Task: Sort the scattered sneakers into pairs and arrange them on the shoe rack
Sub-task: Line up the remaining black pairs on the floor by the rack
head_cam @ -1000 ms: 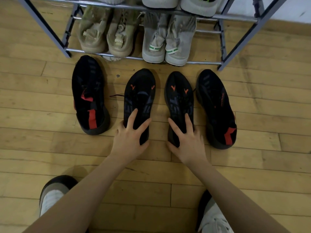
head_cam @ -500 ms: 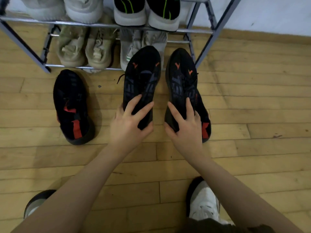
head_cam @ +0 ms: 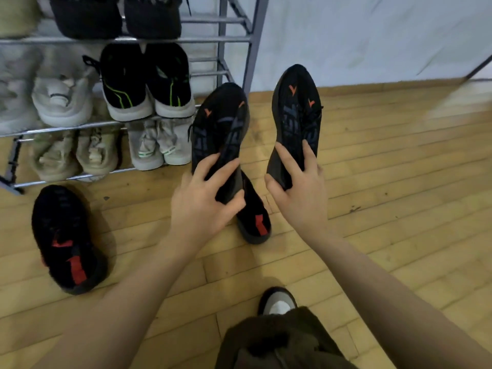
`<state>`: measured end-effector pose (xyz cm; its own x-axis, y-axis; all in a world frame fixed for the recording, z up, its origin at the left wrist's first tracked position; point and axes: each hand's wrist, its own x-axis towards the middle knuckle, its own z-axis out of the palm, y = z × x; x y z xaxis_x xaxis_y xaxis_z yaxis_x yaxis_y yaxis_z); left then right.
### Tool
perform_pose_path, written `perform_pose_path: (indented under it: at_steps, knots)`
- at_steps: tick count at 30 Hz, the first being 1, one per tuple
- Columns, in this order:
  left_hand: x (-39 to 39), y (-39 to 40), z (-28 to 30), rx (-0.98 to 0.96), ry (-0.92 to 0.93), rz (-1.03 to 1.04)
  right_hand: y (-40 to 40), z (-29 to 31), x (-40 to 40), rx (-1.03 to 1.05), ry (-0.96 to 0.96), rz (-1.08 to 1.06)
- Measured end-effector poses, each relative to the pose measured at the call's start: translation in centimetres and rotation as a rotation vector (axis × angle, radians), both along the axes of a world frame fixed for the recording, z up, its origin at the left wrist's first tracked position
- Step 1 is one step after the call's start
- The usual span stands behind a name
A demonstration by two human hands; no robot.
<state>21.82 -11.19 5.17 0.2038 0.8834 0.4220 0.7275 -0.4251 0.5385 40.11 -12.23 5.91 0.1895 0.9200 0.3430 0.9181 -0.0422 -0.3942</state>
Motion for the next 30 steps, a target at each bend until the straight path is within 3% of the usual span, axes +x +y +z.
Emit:
perform_pose_path:
  at_steps: [5, 16, 21, 30]
  knots:
    - [2.6, 2.4, 4.7, 0.048, -0.035, -0.090, -0.2, 4.4, 1.1, 0.067, 0.020, -0.044]
    - [3.4, 4.9, 19.6, 0.345, -0.142, -0.141, 1.0, 18.0, 0.6, 0.318, -0.007, -0.025]
    - [0.6, 6.5, 24.3, 0.449, -0.113, -0.077, 3.3, 23.2, -1.7, 0.376, 0.029, 0.069]
    - [-6.8, 11.0, 28.0, 0.416, -0.057, 0.097, 10.5, 27.7, -8.0, 0.375, -0.006, 0.229]
